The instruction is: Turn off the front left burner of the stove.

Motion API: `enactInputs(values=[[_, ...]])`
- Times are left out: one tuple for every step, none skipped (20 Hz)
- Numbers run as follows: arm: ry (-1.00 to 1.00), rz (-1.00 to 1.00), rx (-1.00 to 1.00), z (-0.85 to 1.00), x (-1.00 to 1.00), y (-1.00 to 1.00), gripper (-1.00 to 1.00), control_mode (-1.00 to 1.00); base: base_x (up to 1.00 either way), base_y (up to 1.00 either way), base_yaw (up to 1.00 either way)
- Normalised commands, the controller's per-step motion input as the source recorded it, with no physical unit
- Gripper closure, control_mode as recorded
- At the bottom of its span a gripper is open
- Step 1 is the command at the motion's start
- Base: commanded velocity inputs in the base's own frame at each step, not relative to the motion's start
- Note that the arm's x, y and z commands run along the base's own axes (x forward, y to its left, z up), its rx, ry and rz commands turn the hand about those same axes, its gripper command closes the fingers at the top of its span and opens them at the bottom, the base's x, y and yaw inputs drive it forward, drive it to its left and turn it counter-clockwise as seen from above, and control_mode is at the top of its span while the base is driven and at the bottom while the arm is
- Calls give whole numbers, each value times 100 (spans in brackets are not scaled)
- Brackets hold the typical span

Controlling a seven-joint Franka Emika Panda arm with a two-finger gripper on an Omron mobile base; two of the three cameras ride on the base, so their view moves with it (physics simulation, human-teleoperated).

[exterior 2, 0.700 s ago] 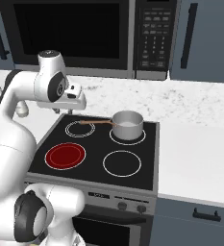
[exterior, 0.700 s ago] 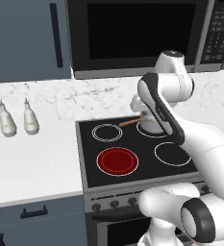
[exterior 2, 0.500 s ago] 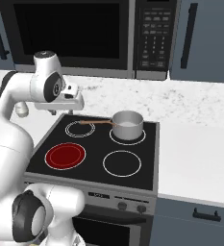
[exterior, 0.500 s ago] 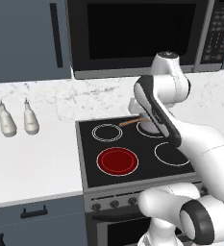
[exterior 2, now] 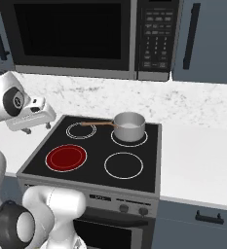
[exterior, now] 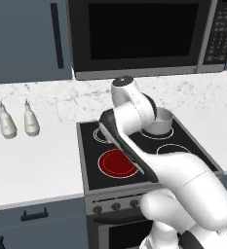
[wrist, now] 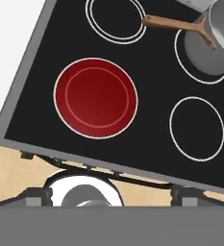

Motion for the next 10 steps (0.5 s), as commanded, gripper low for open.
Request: enactInputs(values=[[1, 6, -19, -66, -41, 100, -100, -100, 0, 0, 0], [2, 7, -18, -66, -41, 100, -100, -100, 0, 0, 0], [2, 9, -17, -69, -39, 100, -100, -100, 0, 0, 0], [3, 10, -18, -74, -40, 100, -100, -100, 0, 0, 0], [5, 11, -19, -79, -41, 100, -100, -100, 0, 0, 0], [6, 13, -18, -81, -43, 100, -100, -100, 0, 0, 0], [11, 16, -17, -78, -45, 100, -100, -100, 0, 0, 0], [17, 33, -17, -89, -57, 100, -100, -100, 0, 0, 0], [20, 33, -17, -86, -49, 100, -100, -100, 0, 0, 0], [22, 32, -19, -86, -40, 100, -100, -100, 0, 0, 0]])
